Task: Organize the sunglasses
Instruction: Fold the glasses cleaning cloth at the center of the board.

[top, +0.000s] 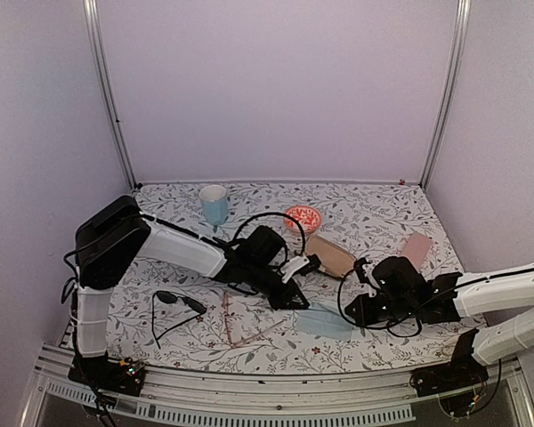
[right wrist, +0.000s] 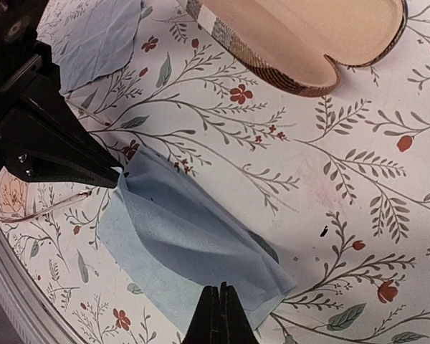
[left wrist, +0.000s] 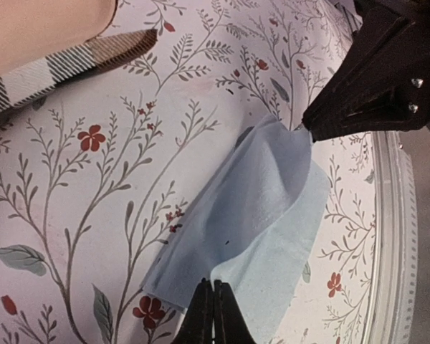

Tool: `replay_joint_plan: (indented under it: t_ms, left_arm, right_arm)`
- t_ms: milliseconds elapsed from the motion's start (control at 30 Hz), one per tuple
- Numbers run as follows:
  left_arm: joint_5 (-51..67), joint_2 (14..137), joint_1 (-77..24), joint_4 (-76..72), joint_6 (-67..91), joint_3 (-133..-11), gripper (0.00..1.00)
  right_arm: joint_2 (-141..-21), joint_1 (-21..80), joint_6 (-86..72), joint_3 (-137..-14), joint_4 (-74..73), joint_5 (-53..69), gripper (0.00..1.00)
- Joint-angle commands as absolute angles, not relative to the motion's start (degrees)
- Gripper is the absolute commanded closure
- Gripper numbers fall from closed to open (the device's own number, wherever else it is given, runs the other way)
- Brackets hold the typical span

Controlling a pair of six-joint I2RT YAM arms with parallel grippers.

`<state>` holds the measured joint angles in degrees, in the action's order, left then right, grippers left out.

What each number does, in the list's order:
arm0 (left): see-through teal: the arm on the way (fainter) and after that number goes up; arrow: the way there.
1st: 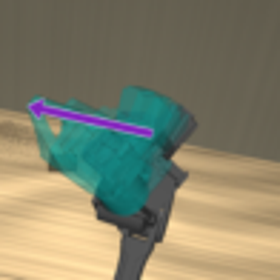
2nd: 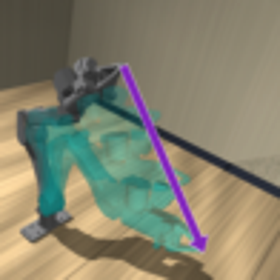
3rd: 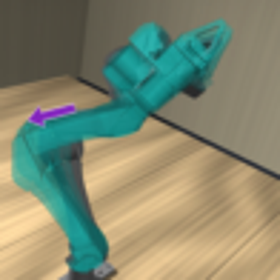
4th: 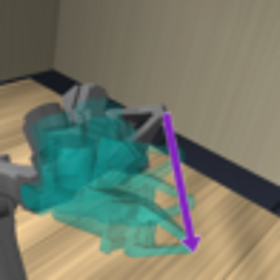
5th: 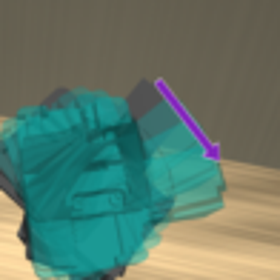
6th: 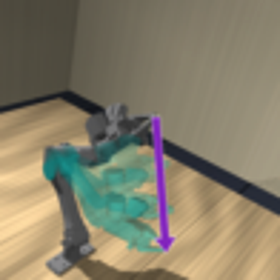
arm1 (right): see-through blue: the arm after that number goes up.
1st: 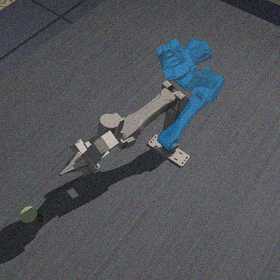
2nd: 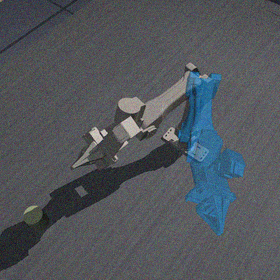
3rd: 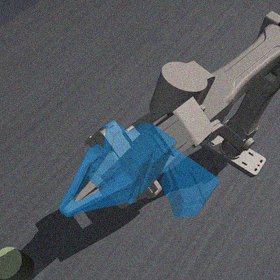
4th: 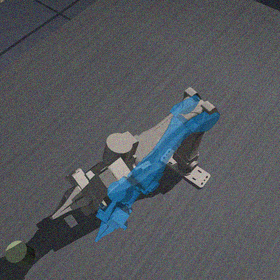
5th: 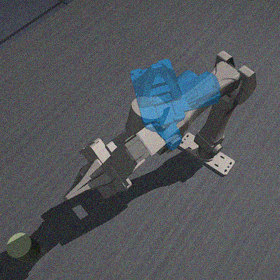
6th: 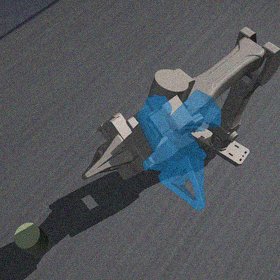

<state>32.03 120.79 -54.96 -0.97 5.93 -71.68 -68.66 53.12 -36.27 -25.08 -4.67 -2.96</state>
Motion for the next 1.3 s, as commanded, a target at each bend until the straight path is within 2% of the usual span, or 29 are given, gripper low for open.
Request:
replay_joint_plan:
  t_ms: [0,1267]
  left_arm:
    - [31.5,118.3,-56.1,-0.3,5.1,-70.0,1.0]
    - [28.4,115.7,-59.7,0.6,6.2,-66.7,1.0]
  right_arm:
    - [-67.8,54.3,-37.5,-23.9,-4.4,-2.9,1.0]
    - [-66.5,57.5,-40.2,-20.8,-4.2,-2.4,1.0]
